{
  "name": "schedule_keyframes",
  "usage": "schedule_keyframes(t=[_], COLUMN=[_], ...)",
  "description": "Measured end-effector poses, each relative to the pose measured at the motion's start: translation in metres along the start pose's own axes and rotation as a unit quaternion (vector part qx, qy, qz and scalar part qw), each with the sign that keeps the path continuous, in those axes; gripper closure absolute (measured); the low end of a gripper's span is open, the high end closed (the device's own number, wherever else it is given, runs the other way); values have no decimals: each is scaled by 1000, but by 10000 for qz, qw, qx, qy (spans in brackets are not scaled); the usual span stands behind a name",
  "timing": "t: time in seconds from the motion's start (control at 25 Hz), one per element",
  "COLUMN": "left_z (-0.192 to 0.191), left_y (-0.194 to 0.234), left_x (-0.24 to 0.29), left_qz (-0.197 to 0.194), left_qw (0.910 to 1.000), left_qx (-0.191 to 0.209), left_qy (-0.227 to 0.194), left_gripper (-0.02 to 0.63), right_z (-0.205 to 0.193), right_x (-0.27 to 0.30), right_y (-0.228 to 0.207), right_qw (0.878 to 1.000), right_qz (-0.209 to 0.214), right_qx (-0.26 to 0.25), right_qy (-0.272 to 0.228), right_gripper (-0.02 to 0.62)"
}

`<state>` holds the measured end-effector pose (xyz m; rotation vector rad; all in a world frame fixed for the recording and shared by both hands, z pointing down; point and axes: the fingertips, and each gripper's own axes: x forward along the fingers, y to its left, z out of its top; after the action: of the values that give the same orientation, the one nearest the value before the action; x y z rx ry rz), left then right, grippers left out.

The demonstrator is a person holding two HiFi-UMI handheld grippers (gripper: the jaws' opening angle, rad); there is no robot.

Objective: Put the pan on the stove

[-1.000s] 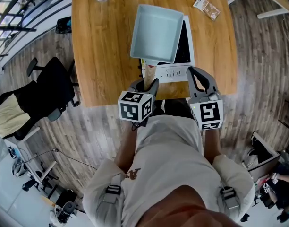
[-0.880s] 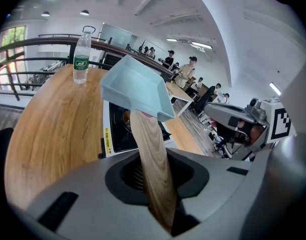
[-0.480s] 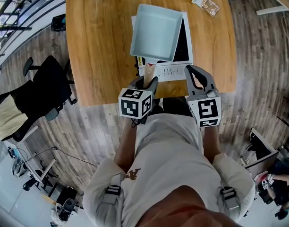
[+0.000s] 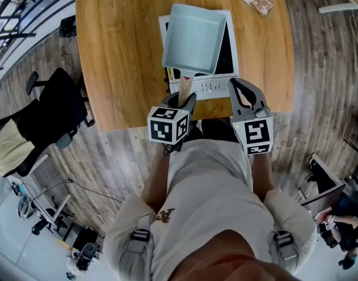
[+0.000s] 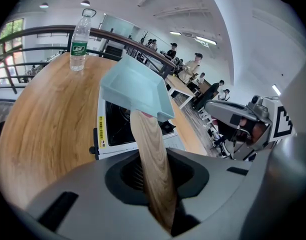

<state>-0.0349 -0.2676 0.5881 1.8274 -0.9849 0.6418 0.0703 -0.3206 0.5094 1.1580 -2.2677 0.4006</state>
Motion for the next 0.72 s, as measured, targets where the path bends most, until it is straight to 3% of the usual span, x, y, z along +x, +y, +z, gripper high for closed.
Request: schedule_keyframes(t=[0.72], left_z=[-10], left_y=[4], left_x=[19], left_qz=[-90], left_qw=[9996], left_qx=[-182], left_qy=[196], left_gripper=[511], right_z=[-16], right_x=[5], right_y=[-4], right_qw=[9997], right_qz=[-20], right_qx=[133], right_qy=[185], right_gripper=[580])
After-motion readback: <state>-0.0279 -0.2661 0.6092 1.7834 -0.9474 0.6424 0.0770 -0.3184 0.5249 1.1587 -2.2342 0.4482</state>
